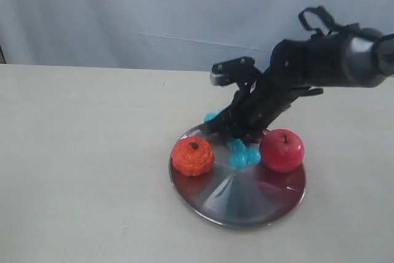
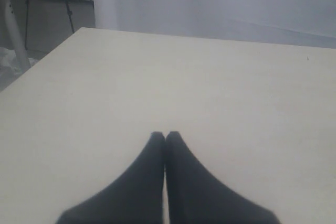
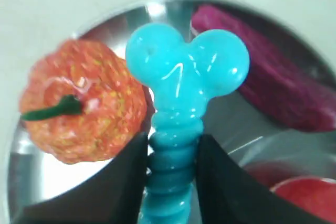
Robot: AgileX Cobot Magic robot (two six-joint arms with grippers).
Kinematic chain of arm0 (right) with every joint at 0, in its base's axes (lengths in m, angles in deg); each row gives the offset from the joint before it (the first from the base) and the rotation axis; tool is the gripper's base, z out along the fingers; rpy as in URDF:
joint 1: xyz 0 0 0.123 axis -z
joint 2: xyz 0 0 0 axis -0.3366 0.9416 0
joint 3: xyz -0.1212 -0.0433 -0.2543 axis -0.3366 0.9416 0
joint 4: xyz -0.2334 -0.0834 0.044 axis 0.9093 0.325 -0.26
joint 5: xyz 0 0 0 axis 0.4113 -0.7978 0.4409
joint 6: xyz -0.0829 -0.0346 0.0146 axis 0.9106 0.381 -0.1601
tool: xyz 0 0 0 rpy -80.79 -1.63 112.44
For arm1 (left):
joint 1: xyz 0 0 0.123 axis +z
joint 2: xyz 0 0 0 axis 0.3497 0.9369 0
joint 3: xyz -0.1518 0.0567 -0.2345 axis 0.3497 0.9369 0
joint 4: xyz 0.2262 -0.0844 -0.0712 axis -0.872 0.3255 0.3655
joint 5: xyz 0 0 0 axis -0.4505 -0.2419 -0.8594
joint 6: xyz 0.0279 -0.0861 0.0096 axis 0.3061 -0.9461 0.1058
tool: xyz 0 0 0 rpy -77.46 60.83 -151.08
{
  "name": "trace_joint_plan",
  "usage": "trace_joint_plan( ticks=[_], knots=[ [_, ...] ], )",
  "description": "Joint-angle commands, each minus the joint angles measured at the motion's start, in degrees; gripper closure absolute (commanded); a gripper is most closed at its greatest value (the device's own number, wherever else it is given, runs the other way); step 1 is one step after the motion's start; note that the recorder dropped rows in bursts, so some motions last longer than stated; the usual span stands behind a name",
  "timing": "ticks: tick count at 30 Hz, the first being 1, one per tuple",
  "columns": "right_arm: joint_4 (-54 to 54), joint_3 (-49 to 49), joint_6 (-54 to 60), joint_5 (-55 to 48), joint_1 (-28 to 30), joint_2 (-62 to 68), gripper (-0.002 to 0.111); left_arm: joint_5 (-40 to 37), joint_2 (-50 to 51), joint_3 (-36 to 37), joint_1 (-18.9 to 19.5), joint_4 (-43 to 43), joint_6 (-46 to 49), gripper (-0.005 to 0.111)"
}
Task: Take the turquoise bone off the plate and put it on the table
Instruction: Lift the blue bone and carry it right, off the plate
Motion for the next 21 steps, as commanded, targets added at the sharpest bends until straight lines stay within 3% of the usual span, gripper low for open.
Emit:
trace_joint_plan(
  ticks=[1, 7, 11, 16, 21],
  knots=[
    [-0.03, -0.2, -0.16, -0.77, -0.08, -10.4, 0.109, 0.23, -0.07, 0.15, -0.28, -0.05, -0.11, 0.107],
    [1.16, -0.2, -1.89, -2.11, 3.71, -24.0, 0.109, 0.23, -0.07, 0.15, -0.28, -0.05, -0.11, 0.107],
    [1.16, -0.2, -3.43, -5.03, 10.68, -29.63, 0.109, 0.23, -0.07, 0.15, -0.28, -0.05, -0.11, 0.107],
    [1.16, 0.04, -4.26, -10.54, 19.62, -30.17, 0.109, 0.23, -0.07, 0.15, -0.28, -0.05, -0.11, 0.107],
    [1.44, 3.21, -3.13, -11.02, 23.05, -27.01, 0.109, 0.23, -0.07, 0.15, -0.28, -0.05, -0.11, 0.107]
  ],
)
